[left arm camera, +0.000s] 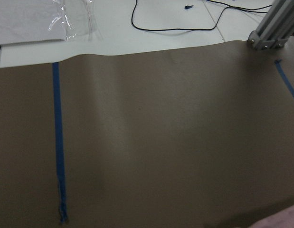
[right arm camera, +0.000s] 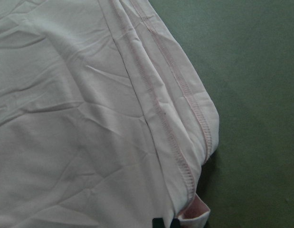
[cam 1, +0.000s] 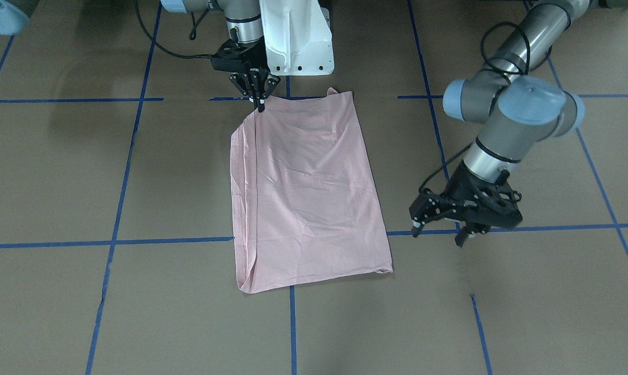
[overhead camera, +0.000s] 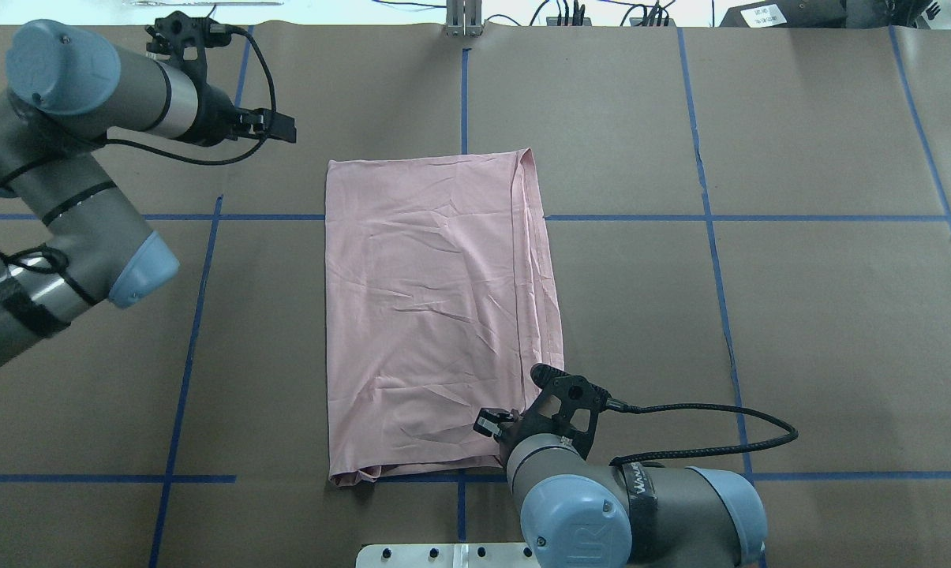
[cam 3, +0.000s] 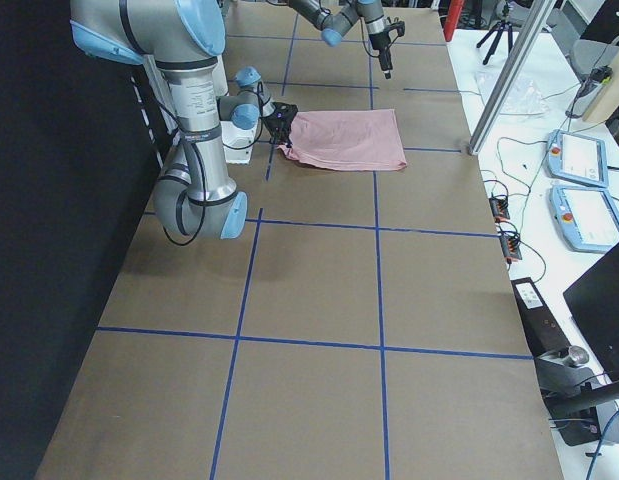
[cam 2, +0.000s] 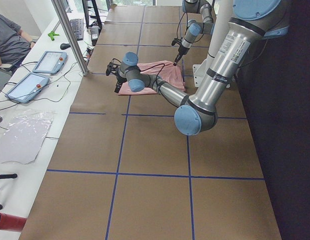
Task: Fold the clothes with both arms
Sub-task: 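Move the left gripper to the shirt's near edge and grasp both near corners, then lift the near edge with both grippers and fold it over toward the far edge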
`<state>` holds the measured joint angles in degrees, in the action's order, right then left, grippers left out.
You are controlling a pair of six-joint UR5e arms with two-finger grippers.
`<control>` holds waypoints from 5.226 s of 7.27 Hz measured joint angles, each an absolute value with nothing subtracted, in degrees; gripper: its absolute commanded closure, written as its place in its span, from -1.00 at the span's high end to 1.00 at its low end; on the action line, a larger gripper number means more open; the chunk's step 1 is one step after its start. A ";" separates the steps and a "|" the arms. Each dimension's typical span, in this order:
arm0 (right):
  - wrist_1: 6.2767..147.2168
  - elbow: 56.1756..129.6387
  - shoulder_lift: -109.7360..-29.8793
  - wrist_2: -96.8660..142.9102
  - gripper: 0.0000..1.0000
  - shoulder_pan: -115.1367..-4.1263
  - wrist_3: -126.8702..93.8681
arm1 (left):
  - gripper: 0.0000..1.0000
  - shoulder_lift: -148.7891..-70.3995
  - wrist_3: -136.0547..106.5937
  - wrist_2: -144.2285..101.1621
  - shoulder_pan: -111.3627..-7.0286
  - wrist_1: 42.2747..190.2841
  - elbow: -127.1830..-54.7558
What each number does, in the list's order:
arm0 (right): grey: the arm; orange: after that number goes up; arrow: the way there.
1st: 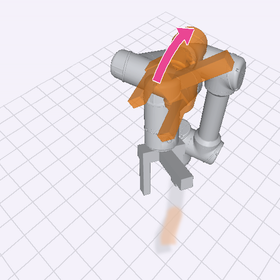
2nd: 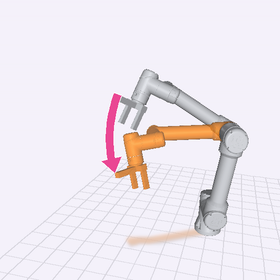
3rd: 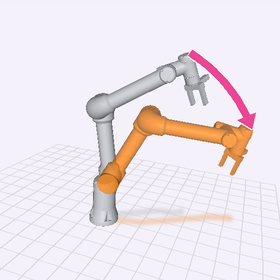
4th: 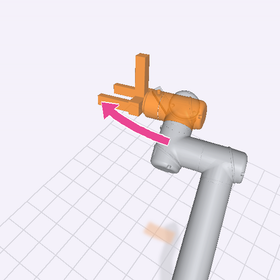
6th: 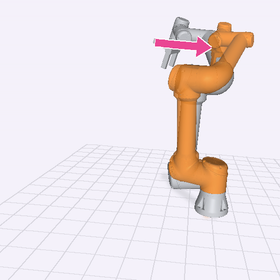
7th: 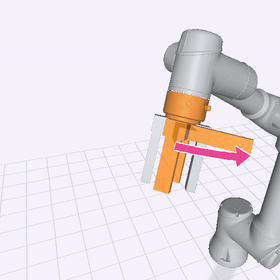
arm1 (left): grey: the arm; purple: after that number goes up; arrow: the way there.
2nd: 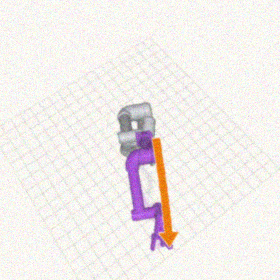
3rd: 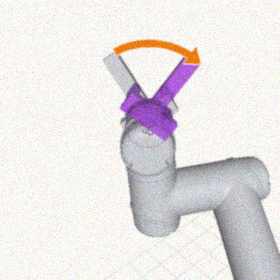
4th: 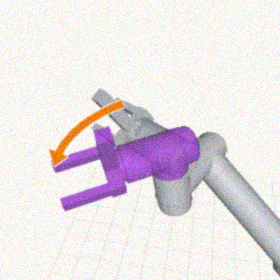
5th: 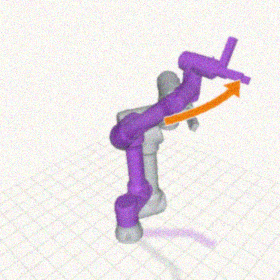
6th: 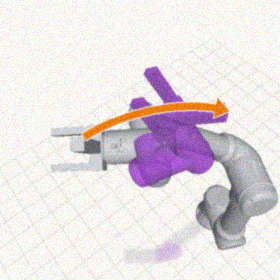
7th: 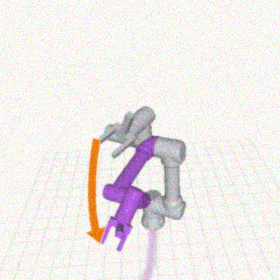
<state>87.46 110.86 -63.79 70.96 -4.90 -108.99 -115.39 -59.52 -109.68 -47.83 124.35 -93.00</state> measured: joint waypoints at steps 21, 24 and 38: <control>87.45 111.41 -63.99 70.75 -1.00 -5.45 -109.06 | -1.00 -103.15 -98.29 -86.31 -5.85 111.62 -113.50; 87.53 111.86 -64.51 70.79 -1.00 -5.57 -108.93 | -1.00 -102.91 -97.46 -86.33 -6.38 111.60 -114.14; 98.97 113.82 -58.02 75.88 -0.71 -15.48 -100.23 | -1.00 -120.12 -77.31 -97.87 -26.52 86.38 -117.62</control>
